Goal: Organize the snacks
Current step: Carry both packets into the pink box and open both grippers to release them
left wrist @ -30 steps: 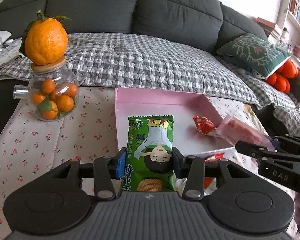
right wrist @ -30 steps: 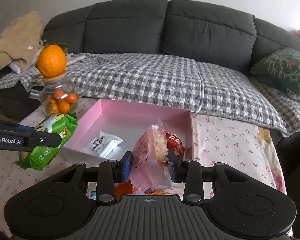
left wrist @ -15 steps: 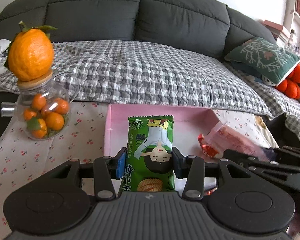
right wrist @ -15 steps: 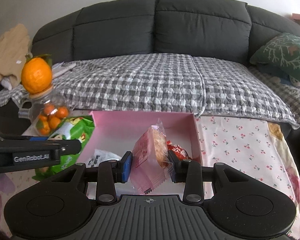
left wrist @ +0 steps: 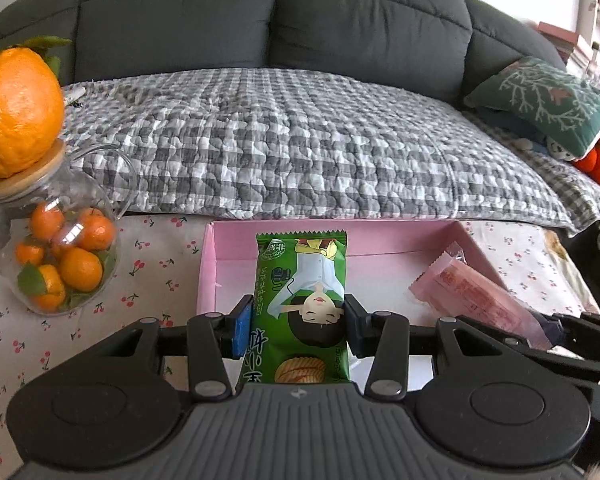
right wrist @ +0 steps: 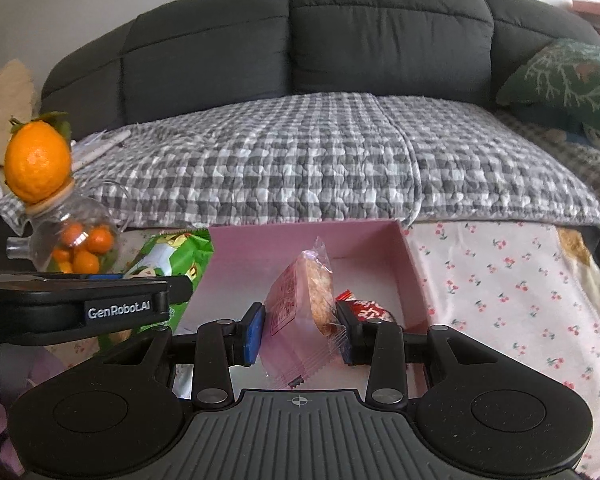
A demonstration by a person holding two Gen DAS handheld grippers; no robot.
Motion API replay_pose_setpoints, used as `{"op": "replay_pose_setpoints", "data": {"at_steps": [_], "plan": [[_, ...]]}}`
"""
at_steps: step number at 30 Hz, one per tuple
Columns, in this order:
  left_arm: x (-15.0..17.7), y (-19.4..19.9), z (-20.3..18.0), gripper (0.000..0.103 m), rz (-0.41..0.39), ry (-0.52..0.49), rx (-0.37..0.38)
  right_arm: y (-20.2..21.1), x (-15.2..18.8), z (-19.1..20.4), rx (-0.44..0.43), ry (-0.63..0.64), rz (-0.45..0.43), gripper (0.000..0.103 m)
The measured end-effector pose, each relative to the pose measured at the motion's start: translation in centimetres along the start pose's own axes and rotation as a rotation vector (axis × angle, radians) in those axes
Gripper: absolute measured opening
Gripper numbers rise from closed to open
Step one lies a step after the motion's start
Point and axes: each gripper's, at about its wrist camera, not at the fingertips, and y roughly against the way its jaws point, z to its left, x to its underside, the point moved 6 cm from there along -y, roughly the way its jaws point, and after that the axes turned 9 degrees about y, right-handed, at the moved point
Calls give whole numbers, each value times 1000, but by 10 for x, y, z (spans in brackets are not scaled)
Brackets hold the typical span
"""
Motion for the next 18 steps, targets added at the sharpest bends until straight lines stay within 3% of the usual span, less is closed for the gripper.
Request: {"op": "replay_pose_setpoints", "data": {"at_steps": [14,15,16,18], "plan": [[-11,-27,-4,43,4,-34,13,-19,7,-4,31,-4,36,38],[-12,-27,-5,46,-5,-35,25,-18,7,-4,33,-8,41,39],[-13,-26,-5,56,-18,-31,33,-17,7,-5,32,-12,36,41],[-14,-25,-5,70,-21,-21,38,-16,6,-5,39,-13,38,54]]}}
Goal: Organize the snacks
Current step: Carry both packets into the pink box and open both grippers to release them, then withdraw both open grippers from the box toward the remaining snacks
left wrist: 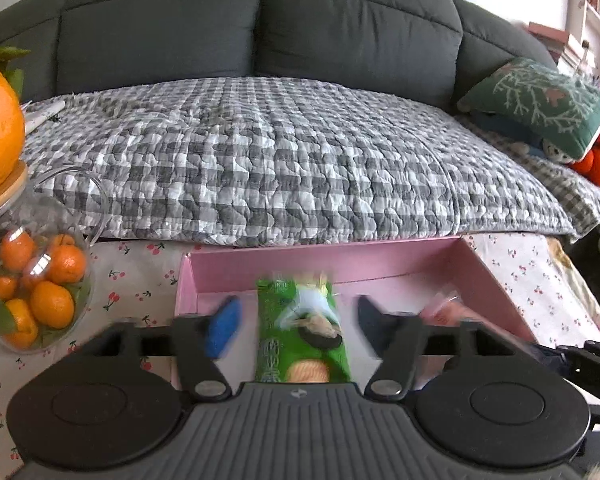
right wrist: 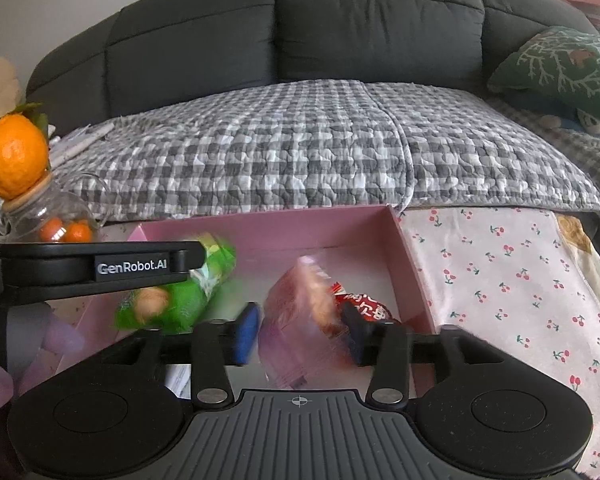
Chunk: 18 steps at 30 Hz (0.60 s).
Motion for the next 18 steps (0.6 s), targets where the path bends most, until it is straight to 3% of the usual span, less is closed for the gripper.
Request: {"op": "replay_pose_setpoints", "data": {"at_steps": [18], "plan": [[2,21,5,83,14,-29,-38,17,-4,4,18,50,-1,63]]}}
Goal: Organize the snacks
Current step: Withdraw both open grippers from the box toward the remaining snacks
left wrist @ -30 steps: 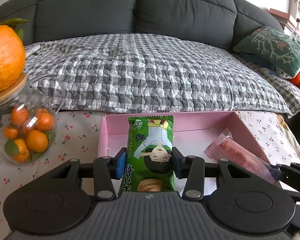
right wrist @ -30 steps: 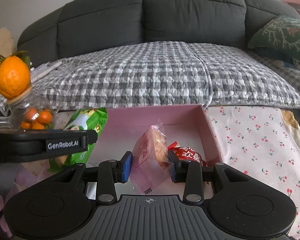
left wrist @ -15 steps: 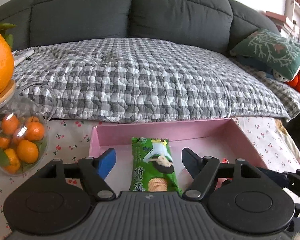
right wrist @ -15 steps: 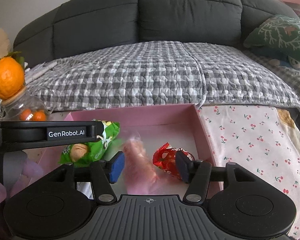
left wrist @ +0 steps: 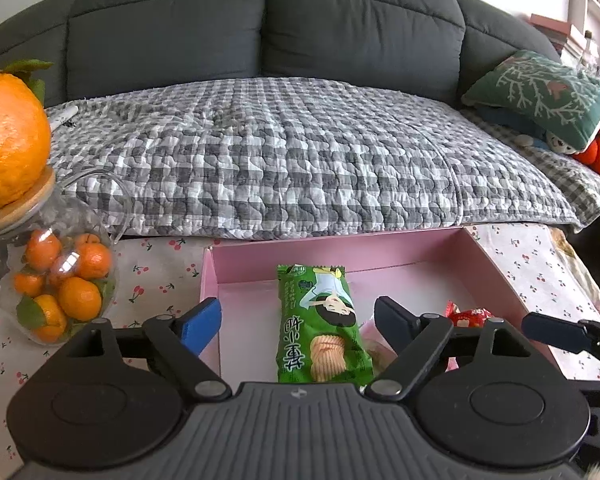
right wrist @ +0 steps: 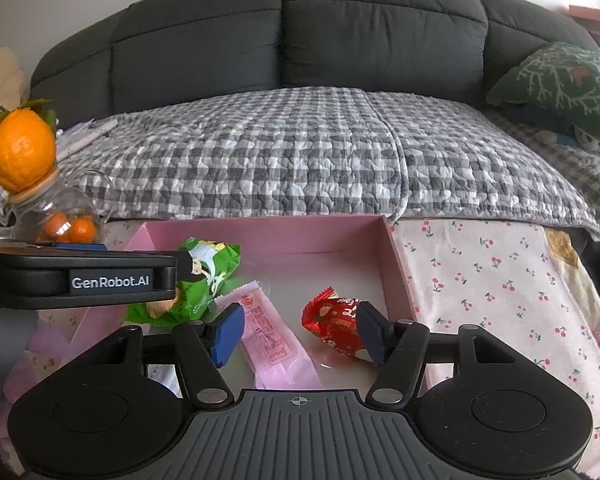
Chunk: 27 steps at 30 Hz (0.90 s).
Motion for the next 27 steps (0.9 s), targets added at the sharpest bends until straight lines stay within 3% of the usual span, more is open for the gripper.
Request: {"op": "replay_pose_setpoints", "data": {"at_steps": [15,27], "plan": [[9,37,5,92,4,-32,-23,38,-2,-4,11,68,3,67],[28,77,2,102,47,-74,-42,79,11,-6,1,121,14,82]]}}
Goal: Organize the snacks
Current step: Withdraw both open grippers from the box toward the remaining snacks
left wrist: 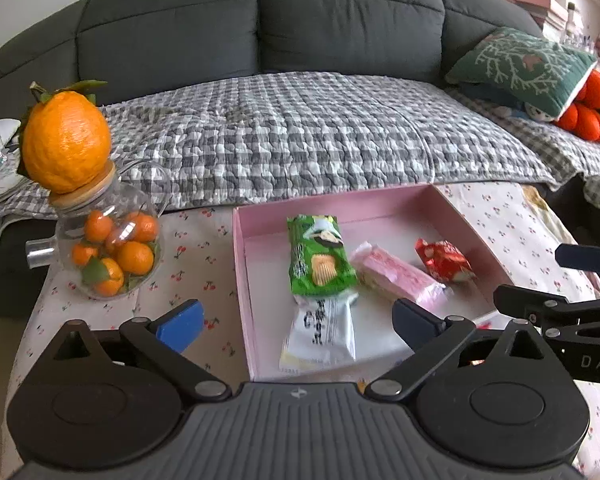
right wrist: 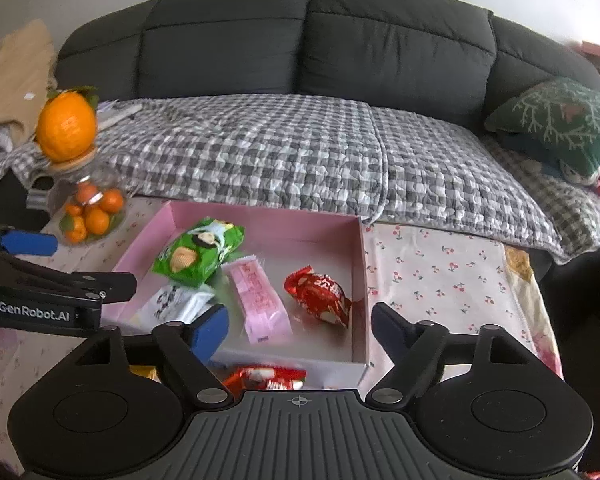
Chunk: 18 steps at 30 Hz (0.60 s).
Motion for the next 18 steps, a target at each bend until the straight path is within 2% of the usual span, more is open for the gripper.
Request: {"op": "replay_pose_setpoints", "data": {"at_steps": [7,11,18], "plan": [[19,16,-4,102,32,-7,-5,22,12,1,-37,19,2,89],[34,18,-6,102,38,-18,10,28,22,-3,-33,27,8,89],[46,17,-5,102,57,-46,-8,30,42,-8,-22,54,41,89]]}}
